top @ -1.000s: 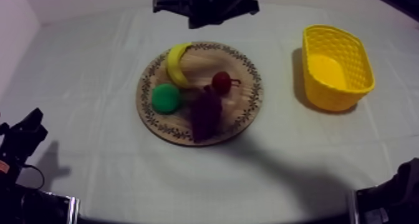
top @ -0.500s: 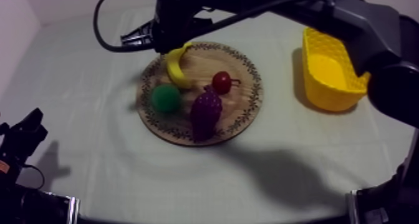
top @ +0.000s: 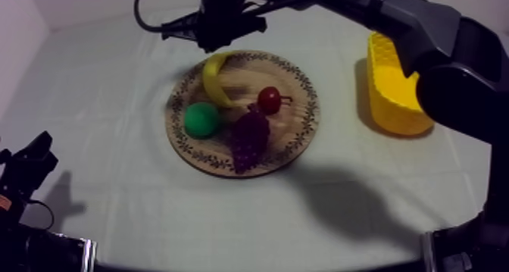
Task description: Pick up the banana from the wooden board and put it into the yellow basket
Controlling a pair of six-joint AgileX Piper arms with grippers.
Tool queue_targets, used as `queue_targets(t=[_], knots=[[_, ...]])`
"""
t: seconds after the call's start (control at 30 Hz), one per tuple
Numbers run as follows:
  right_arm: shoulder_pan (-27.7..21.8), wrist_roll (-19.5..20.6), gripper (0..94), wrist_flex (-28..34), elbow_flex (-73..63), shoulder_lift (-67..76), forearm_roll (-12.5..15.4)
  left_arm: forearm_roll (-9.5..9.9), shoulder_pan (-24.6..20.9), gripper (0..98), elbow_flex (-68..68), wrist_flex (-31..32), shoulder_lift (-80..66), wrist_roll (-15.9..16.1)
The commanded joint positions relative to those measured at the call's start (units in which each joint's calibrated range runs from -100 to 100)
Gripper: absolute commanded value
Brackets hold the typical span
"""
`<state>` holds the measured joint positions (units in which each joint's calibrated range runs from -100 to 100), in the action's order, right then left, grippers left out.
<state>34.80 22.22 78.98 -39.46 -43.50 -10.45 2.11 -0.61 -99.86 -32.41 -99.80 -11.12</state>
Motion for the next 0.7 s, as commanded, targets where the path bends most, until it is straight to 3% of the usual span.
queue_targets(t=[0.0, 0.23, 0.3, 0.4, 0.57, 0.67], knots=[[-0.05, -0.14, 0.2, 0.24, -0.18, -0.12, 0.21, 0.02, 0.00, 0.1, -0.03, 0.00, -0.03, 0.01], [0.26, -0.70, 0.6, -0.18, 0.46, -0.29, 0.35, 0.02, 0.00, 0.1, -0.03, 0.00, -0.03, 0.01], [0.42, -1.01, 13.0, -0.18, 0.65, -0.32, 0.38, 0.02, 0.00, 0.1, -0.03, 0.00, -0.03, 0.01], [0.38, -1.41, 23.9, 0.01, 0.76, -0.31, 1.10, 0.02, 0.00, 0.1, -0.03, 0.00, -0.03, 0.01], [0.12, -1.56, 53.8, 0.08, 1.61, -0.03, 1.85, 0.02, 0.00, 0.1, -0.03, 0.00, -0.03, 0.01], [-0.36, -1.62, 62.5, 0.22, 1.79, 0.02, 2.65, 0.02, 0.00, 0.1, -0.03, 0.00, -0.03, 0.01]])
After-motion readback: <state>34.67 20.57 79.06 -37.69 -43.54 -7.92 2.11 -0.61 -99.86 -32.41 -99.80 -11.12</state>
